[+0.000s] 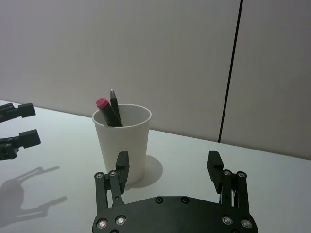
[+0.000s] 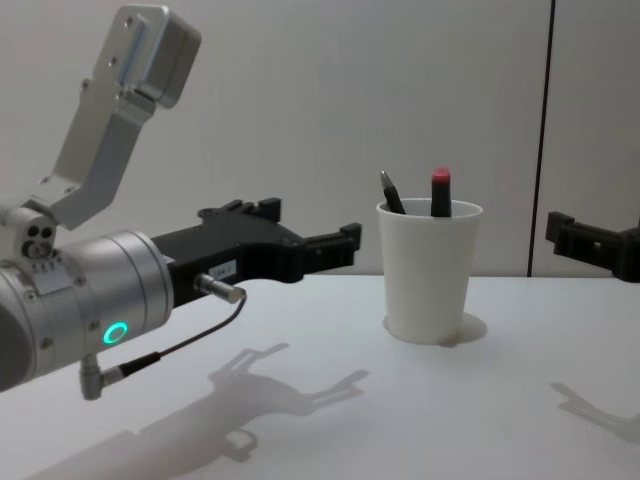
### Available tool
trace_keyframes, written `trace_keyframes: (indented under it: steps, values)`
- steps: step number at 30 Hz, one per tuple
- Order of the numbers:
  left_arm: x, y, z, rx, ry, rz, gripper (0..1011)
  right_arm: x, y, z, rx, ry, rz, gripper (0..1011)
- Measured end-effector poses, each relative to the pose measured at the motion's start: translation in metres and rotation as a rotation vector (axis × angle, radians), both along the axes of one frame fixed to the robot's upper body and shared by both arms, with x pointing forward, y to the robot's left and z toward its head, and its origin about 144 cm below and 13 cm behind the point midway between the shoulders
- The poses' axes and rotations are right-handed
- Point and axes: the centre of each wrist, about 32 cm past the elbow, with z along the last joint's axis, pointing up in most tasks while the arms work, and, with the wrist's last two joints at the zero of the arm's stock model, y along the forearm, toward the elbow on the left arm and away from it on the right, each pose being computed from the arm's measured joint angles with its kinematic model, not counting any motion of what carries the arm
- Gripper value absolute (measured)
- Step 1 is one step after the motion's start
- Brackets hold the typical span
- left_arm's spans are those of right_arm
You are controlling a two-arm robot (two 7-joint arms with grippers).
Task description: Place the pen into the pen holder.
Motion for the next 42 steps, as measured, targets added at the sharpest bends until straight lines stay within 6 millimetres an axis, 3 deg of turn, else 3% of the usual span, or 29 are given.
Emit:
trace_keyframes:
  steps: [19,42]
  values:
    - [-0.025,0.001,0.006,0.083,-0.056,0.235,1002,0.0,0.0,0.0,0.0,0.0,0.001,1001]
    - [-0.027,0.001,0.006,0.09,-0.064,0.257,1002,0.0,0.0,0.0,0.0,0.0,0.001,1001]
